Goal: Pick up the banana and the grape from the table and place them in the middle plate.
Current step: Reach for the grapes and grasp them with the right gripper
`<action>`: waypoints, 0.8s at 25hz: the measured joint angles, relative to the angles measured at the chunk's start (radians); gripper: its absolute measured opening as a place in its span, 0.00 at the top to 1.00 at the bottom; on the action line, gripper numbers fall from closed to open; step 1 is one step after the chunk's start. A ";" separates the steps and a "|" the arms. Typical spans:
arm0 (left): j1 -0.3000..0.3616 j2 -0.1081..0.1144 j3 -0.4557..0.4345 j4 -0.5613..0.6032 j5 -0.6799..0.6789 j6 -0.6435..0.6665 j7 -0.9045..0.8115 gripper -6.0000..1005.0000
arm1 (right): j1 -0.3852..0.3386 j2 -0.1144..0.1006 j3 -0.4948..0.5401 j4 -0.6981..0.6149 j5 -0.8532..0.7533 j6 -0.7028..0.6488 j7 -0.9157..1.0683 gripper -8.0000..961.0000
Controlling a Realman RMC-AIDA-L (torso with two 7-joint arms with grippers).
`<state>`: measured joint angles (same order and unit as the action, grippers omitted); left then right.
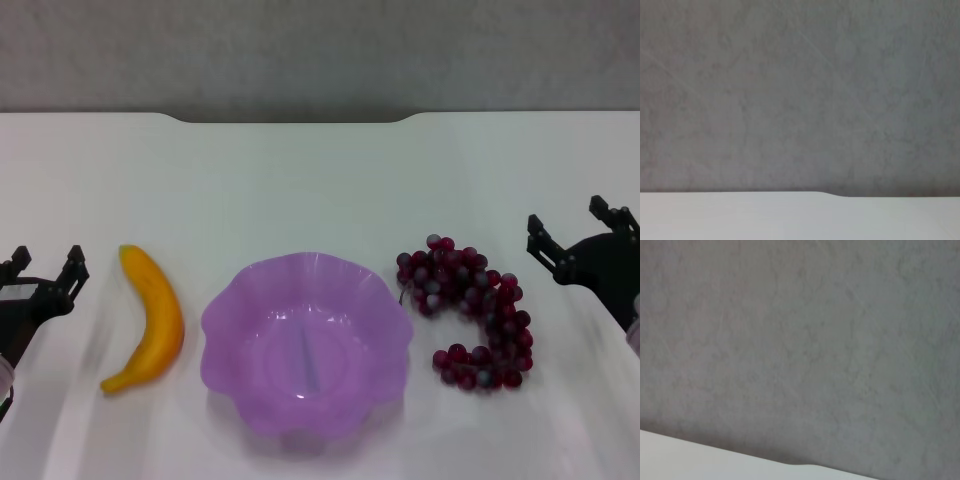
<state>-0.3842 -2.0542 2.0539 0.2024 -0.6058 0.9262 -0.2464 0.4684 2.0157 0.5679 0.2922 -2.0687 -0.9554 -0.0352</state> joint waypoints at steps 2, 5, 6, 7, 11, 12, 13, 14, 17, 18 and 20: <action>0.002 0.000 0.000 -0.001 -0.002 0.000 0.000 0.29 | 0.006 -0.003 0.002 0.015 -0.001 0.017 -0.003 0.11; 0.013 0.004 -0.005 -0.006 -0.007 -0.003 -0.001 0.29 | 0.046 -0.020 0.022 0.072 -0.002 0.156 -0.006 0.11; 0.014 0.004 -0.007 -0.007 -0.007 -0.004 -0.001 0.29 | 0.054 -0.025 0.030 0.089 -0.003 0.194 -0.006 0.11; 0.014 0.004 -0.007 -0.007 -0.007 -0.004 -0.001 0.29 | 0.054 -0.025 0.030 0.089 -0.003 0.194 -0.006 0.11; 0.018 0.006 -0.011 -0.010 -0.009 -0.007 -0.001 0.29 | 0.045 -0.090 0.082 0.259 -0.004 0.377 -0.036 0.11; 0.019 0.006 -0.012 -0.010 -0.010 -0.006 -0.001 0.29 | 0.032 -0.115 0.107 0.323 -0.004 0.432 -0.056 0.11; 0.019 0.006 -0.012 -0.010 -0.010 -0.007 -0.001 0.29 | 0.019 -0.135 0.130 0.370 -0.004 0.478 -0.079 0.11; 0.019 0.006 -0.012 -0.011 -0.010 -0.007 -0.001 0.29 | 0.001 -0.153 0.170 0.437 -0.004 0.538 -0.113 0.11; 0.019 0.006 -0.013 -0.011 -0.013 -0.008 0.000 0.29 | -0.071 -0.166 0.326 0.598 -0.005 0.720 -0.269 0.11; 0.020 0.006 -0.013 -0.011 -0.017 -0.008 0.000 0.29 | -0.096 -0.158 0.384 0.637 -0.006 0.778 -0.325 0.11; 0.020 0.006 -0.014 -0.011 -0.022 -0.008 0.000 0.29 | -0.142 -0.126 0.525 0.720 -0.006 0.930 -0.455 0.12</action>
<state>-0.3644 -2.0479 2.0403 0.1916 -0.6275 0.9179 -0.2469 0.3265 1.8896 1.0928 1.0123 -2.0747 -0.0252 -0.4906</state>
